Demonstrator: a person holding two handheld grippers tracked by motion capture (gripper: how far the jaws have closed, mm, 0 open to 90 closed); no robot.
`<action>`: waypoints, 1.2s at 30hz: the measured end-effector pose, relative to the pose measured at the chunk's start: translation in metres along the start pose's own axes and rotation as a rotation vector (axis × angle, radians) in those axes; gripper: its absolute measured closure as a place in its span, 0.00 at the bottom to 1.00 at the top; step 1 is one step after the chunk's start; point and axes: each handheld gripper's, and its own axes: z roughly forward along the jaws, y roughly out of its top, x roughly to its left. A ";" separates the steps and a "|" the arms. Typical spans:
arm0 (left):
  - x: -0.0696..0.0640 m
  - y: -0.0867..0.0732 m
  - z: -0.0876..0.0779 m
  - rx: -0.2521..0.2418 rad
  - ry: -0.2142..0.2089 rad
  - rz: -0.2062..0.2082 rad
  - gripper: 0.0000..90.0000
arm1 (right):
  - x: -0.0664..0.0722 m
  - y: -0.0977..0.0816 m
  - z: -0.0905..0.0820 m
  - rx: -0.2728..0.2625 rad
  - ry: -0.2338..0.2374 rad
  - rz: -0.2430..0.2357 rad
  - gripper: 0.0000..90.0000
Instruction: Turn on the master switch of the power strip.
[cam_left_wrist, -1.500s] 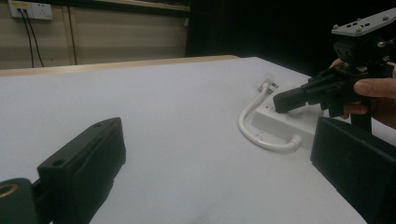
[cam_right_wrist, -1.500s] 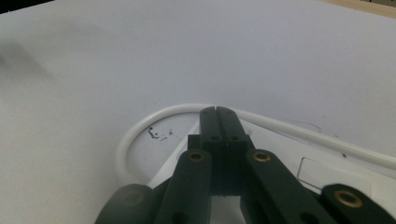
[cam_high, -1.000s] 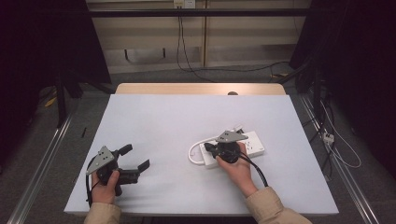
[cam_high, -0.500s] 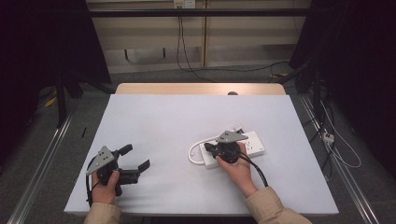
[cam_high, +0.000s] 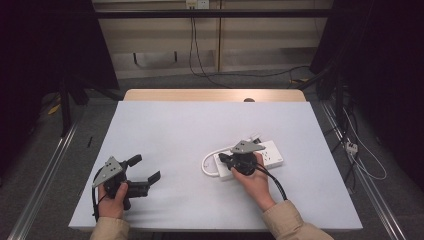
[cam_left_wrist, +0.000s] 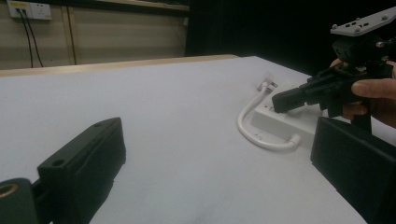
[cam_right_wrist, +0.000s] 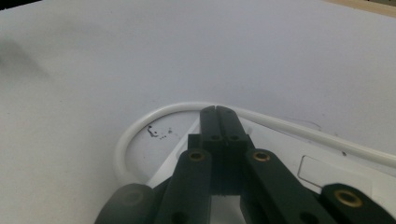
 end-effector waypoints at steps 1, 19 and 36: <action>0.000 0.000 0.000 0.001 0.000 0.000 0.03 | 0.000 0.000 0.000 0.000 0.001 0.000 1.00; 0.000 0.000 0.000 0.001 -0.001 0.003 0.03 | 0.000 0.000 0.000 -0.006 0.000 0.002 1.00; 0.001 0.000 -0.001 -0.001 0.003 0.000 0.03 | -0.002 0.000 0.000 -0.007 0.000 0.007 1.00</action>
